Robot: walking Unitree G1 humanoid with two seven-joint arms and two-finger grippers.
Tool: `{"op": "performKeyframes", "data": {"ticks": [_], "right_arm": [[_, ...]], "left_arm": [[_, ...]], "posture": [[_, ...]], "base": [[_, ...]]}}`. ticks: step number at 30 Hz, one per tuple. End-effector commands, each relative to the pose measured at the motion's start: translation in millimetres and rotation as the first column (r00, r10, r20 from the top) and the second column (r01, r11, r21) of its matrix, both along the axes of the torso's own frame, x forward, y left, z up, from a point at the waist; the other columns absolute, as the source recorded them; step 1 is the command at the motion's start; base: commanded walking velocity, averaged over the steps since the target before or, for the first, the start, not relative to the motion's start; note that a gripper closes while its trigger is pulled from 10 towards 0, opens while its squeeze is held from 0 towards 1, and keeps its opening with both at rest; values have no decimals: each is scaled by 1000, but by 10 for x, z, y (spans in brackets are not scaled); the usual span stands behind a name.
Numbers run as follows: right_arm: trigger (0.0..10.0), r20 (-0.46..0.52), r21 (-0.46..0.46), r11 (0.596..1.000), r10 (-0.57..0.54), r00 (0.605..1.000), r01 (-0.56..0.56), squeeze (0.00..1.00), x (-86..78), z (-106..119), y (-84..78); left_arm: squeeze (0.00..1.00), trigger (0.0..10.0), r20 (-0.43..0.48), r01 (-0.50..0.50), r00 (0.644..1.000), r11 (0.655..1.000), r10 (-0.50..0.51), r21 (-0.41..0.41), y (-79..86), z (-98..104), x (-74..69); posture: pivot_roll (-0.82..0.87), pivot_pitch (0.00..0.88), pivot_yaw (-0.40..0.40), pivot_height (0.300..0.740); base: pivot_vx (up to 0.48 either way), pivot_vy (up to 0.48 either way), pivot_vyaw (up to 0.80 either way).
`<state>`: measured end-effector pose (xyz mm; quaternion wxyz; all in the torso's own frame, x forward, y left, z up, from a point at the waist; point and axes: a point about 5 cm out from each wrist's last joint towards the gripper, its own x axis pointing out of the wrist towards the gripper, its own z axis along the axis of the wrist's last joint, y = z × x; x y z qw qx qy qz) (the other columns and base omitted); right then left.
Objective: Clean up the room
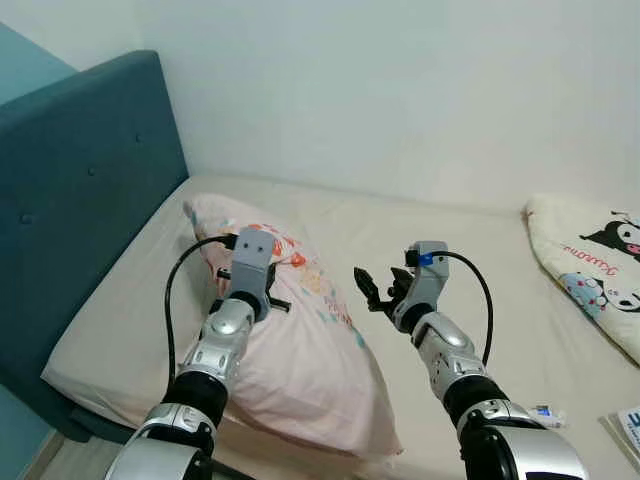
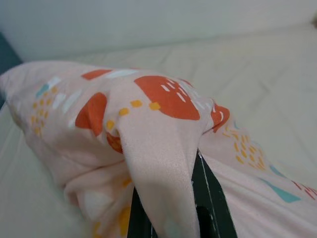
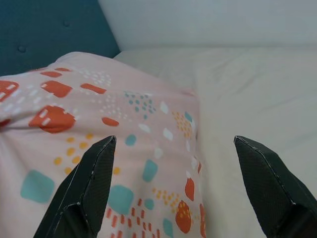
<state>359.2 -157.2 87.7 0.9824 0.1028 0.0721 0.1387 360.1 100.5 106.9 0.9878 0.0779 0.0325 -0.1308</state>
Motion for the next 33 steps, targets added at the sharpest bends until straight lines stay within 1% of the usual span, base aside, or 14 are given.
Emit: {"op": "performKeyframes", "data": {"ticks": [1,3,6,10,16,20,26,33], "right_arm": [[10000,4,-7,1000,-6,1000,6,0,-9,-9,4],[10000,0,-12,1000,-16,1000,16,0,-9,-14,0],[10000,-1,-14,1000,-20,1000,20,0,-11,-17,-3],[10000,13,-5,1000,-22,1000,22,0,-15,-11,-9],[10000,49,12,999,-31,998,31,0,-22,16,-29],[10000,39,8,1000,-22,999,21,0,-25,6,-30],[10000,49,12,999,-33,998,32,0,-19,23,-39],[10000,69,15,999,-35,997,34,0,-12,47,-24]], "left_arm": [[0,10000,126,14,992,1000,-16,13,2,225,60],[0,10000,141,26,990,1000,-27,9,0,252,61],[0,10000,139,35,990,999,-33,-9,4,272,73],[0,10000,149,35,988,999,-34,-4,19,308,93],[0,10000,172,33,984,999,-37,27,39,340,108],[0,10000,183,39,982,999,-45,37,28,350,109],[0,10000,190,47,980,998,-53,35,7,367,111],[0,10000,219,52,974,998,-59,35,-20,459,149]], "posture": [[-96,0,-15,740],[-99,0,-13,740],[-100,0,-12,740],[-102,0,-9,740],[-105,0,-7,740],[-106,0,-6,740],[-111,0,-3,740],[-115,0,-5,740]], "base": [[0,0,0],[0,0,0],[0,0,0],[0,0,0],[0,337,0],[0,396,-756],[0,394,-758],[0,394,0]]}}
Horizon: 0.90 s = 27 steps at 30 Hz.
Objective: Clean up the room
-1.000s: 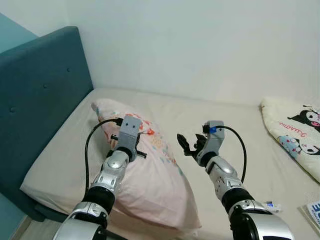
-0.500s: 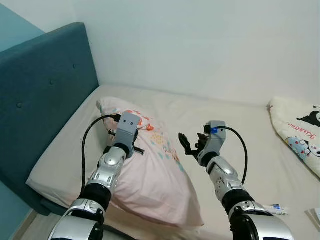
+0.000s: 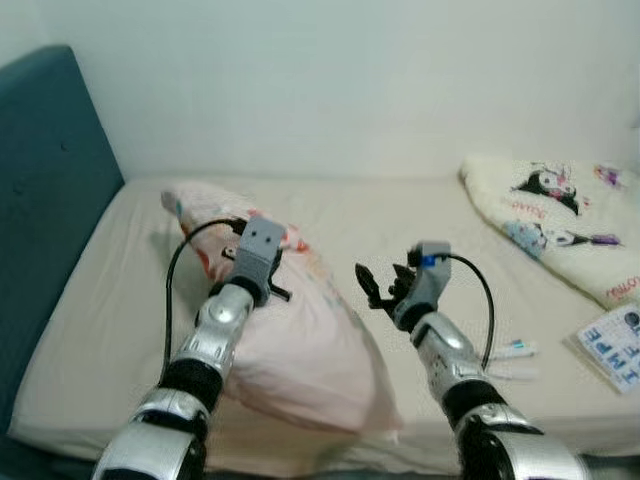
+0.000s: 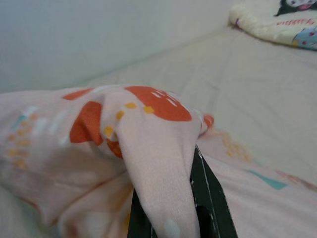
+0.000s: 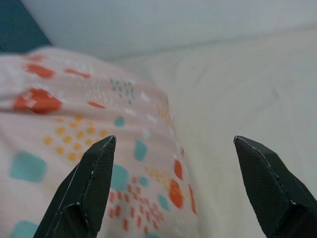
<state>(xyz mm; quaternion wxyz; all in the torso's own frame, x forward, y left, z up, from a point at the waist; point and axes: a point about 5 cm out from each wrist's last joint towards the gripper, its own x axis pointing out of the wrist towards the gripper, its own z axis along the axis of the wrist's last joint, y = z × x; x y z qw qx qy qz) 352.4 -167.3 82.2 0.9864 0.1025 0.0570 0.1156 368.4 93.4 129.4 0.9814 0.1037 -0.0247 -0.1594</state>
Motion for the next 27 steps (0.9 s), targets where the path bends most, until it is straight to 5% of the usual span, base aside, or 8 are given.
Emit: {"op": "performKeyframes", "data": {"ticks": [1,27], "right_arm": [[10000,44,13,1000,14,999,-15,0,56,102,76],[10000,71,25,1000,7,997,-9,0,44,115,87]], "left_arm": [[0,10000,106,-10,994,1000,11,-11,50,234,66],[0,10000,150,-52,987,996,63,-77,4,431,159]], "posture": [[-115,0,-5,740],[-128,0,15,740]], "base": [[0,394,0],[0,360,0]]}}
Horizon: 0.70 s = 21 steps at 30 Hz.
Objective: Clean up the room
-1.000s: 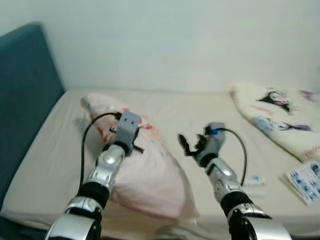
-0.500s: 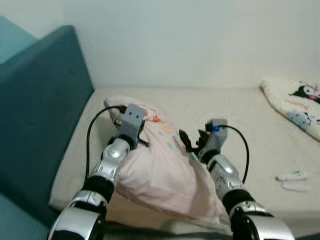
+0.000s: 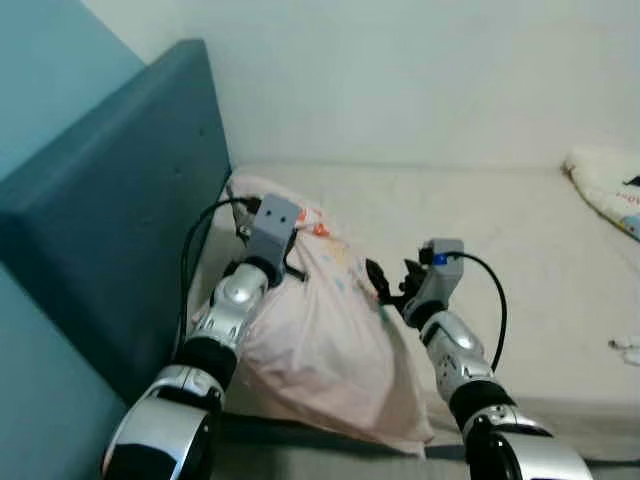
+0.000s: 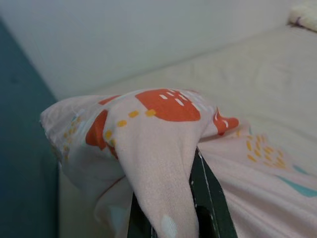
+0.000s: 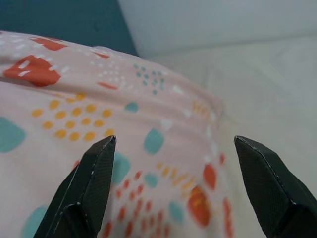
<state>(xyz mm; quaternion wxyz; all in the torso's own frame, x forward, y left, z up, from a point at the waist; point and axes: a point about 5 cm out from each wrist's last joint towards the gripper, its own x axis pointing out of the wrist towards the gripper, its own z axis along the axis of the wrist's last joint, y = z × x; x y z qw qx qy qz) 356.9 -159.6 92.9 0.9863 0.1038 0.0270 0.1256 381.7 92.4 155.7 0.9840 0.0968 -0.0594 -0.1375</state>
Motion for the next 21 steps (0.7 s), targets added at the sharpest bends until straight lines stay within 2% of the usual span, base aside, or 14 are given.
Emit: {"op": "performKeyframes", "data": {"ticks": [1,4,6,8,17,21], "right_arm": [[10000,11,17,1000,-5,1000,5,0,-2,8,9],[10000,12,18,1000,-5,1000,5,0,-5,5,10],[10000,12,20,1000,-2,1000,1,0,-12,-2,14],[10000,11,20,1000,0,1000,0,0,-13,-5,16],[10000,8,14,1000,11,1000,-12,0,-8,-1,34],[10000,-2,17,1000,7,1000,-7,0,-2,-3,29]], "left_arm": [[0,10000,80,-20,996,999,24,-50,10,153,21],[0,10000,67,-15,998,998,18,-56,3,100,-3],[0,10000,30,-8,999,995,11,-99,7,24,-34],[0,10000,27,-4,1000,994,7,-110,5,10,-47],[0,10000,25,10,1000,992,-7,-128,-31,-52,-99],[0,10000,24,22,1000,991,-19,-135,-71,-54,-111]], "posture": [[-128,0,15,740],[-128,0,16,740],[-126,0,15,740],[-126,0,15,740],[-121,0,7,740],[-123,0,8,740]], "base": [[0,0,0],[0,0,0],[0,0,0],[0,0,0],[373,0,0],[414,0,-745]]}}
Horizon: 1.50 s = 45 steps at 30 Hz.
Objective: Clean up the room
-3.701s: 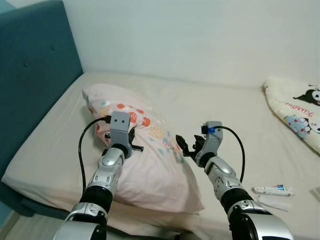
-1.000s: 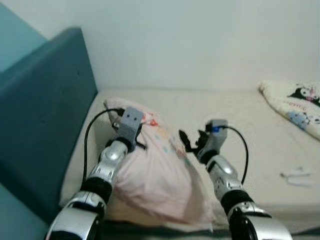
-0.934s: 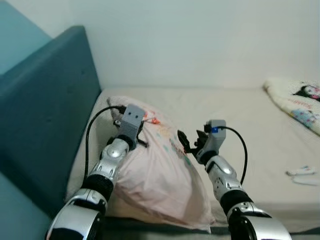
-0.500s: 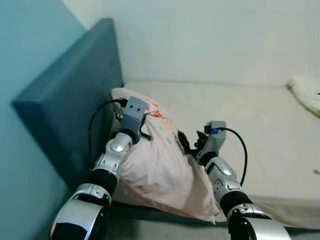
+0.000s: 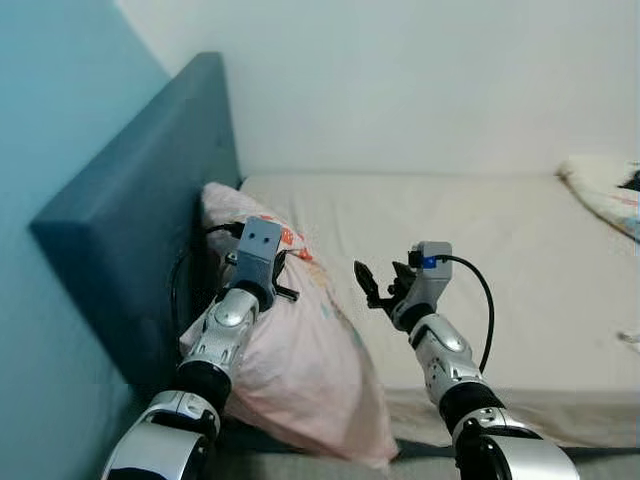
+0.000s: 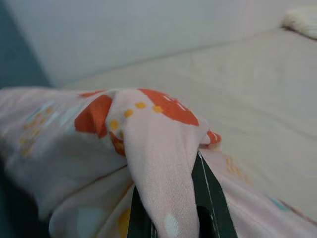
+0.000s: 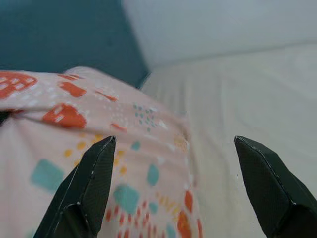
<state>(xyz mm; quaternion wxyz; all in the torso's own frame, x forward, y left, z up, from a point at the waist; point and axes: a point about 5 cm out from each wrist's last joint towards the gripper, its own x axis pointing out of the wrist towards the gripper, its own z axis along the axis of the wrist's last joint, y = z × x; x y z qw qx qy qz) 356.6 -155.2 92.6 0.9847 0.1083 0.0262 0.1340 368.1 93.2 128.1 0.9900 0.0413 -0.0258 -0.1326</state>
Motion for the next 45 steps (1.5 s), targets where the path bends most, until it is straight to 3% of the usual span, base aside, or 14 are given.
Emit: {"op": "performKeyframes", "data": {"ticks": [1,9,13,19,26,29,32,35,38,40,42,43,44,45], "right_arm": [[10000,-2,14,1000,-15,1000,15,0,3,5,-22],[10000,14,15,1000,-18,1000,18,0,3,21,-34],[10000,20,16,1000,-16,1000,16,0,1,27,-34],[10000,21,16,1000,-14,1000,14,0,1,28,-31],[10000,23,18,1000,-5,1000,5,0,4,31,5],[10000,24,15,1000,-3,1000,3,0,2,30,2],[10000,25,10,1000,-1,1000,1,0,0,32,-15],[10000,25,9,1000,-1,1000,0,0,1,35,-20],[10000,24,10,1000,0,1000,0,0,8,41,-14],[10000,25,11,1000,5,1000,-5,0,11,44,7],[10000,25,11,1000,5,1000,-5,0,11,44,7],[10000,24,12,1000,9,1000,-10,0,10,43,21],[10000,22,9,1000,18,1000,-18,0,5,35,38],[10000,21,2,999,32,999,-32,0,-10,21,59]], "left_arm": [[0,10000,106,30,994,999,-26,-36,-85,225,24],[0,10000,121,28,992,999,-23,-41,-85,259,28],[0,10000,176,-58,981,993,76,-105,113,459,107],[0,10000,202,-62,975,987,92,-152,163,568,129],[0,10000,213,54,977,981,-13,-185,-88,509,24],[0,10000,221,89,975,962,-31,-259,-164,555,-4],[0,10000,320,169,947,906,-40,-387,-269,840,-49],[0,10000,350,169,937,905,-24,-391,-264,907,-45],[0,10000,224,35,974,951,36,-306,-146,568,61],[0,10000,73,-25,997,994,32,-104,-86,69,2],[0,10000,73,-25,997,994,32,-104,-86,69,2],[0,10000,0,-31,1000,996,31,82,-63,-225,-90],[0,10000,-64,-8,998,966,26,258,-38,-496,-207],[0,10000,-155,25,987,897,49,442,39,-812,-363]], "posture": [[-124,0,8,740],[-129,0,11,740],[-126,0,8,740],[-126,0,8,740],[-128,0,7,740],[-133,0,5,740],[-136,0,1,740],[-140,0,2,740],[-137,0,-1,740],[-144,0,-1,740],[-144,0,-1,740],[-149,0,-3,740],[-168,0,-4,740],[-196,0,1,740]], "base": [[412,0,0],[398,0,0],[375,0,0],[365,0,0],[223,0,0],[0,0,0],[0,0,0],[0,0,0],[0,0,0],[0,0,0],[0,0,0],[0,0,0],[0,0,0],[0,0,0]]}}
